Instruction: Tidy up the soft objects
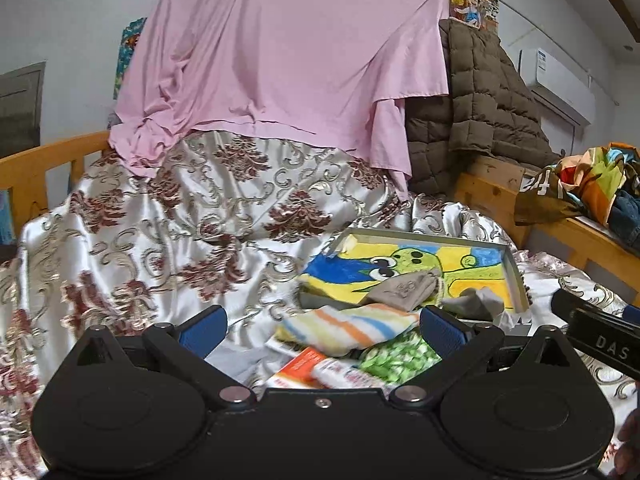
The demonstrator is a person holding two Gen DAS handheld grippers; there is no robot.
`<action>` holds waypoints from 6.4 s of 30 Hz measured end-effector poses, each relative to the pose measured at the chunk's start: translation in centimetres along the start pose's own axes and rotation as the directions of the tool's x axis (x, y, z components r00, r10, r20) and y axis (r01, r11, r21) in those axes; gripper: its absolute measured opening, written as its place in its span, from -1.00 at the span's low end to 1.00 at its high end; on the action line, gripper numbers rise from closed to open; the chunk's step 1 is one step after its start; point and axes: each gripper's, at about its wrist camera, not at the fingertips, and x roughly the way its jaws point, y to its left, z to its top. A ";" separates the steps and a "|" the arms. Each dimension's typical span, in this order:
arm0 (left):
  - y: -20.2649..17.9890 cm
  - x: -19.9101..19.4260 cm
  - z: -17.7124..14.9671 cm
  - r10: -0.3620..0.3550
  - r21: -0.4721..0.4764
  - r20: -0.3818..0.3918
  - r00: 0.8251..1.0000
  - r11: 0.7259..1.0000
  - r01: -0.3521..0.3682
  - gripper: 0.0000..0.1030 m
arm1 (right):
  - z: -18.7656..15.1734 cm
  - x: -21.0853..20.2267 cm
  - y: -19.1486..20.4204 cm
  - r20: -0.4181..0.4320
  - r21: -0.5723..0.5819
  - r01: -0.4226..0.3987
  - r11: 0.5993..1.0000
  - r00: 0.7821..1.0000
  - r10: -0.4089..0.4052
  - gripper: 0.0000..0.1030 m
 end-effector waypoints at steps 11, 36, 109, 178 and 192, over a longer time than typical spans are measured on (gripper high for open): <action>4.5 -3.3 -1.5 -0.016 -0.047 0.002 1.000 0.999 0.016 0.98 | -2.8 -6.2 1.1 0.051 0.069 0.038 0.997 0.998 -0.042 1.00; 7.9 1.9 -7.3 -0.290 -0.017 -0.274 0.917 0.955 0.297 0.98 | -7.1 -3.6 2.5 -0.393 0.194 -0.152 0.969 0.893 0.219 0.99; 7.2 6.3 -10.8 -0.462 -0.131 -0.387 0.798 0.884 0.449 -0.55 | -10.1 1.4 5.6 -0.521 0.347 -0.233 0.908 0.758 0.393 -0.65; -6.0 15.6 6.5 -0.411 -0.023 -0.038 0.911 0.912 0.411 -0.66 | 0.9 13.4 -0.3 -0.075 0.091 -0.281 0.955 0.955 0.288 -0.68; -11.6 22.8 6.2 -0.417 -0.028 -0.078 0.906 0.909 0.416 -0.66 | -1.1 18.1 -3.4 -0.120 0.171 -0.248 0.954 0.955 0.270 -0.67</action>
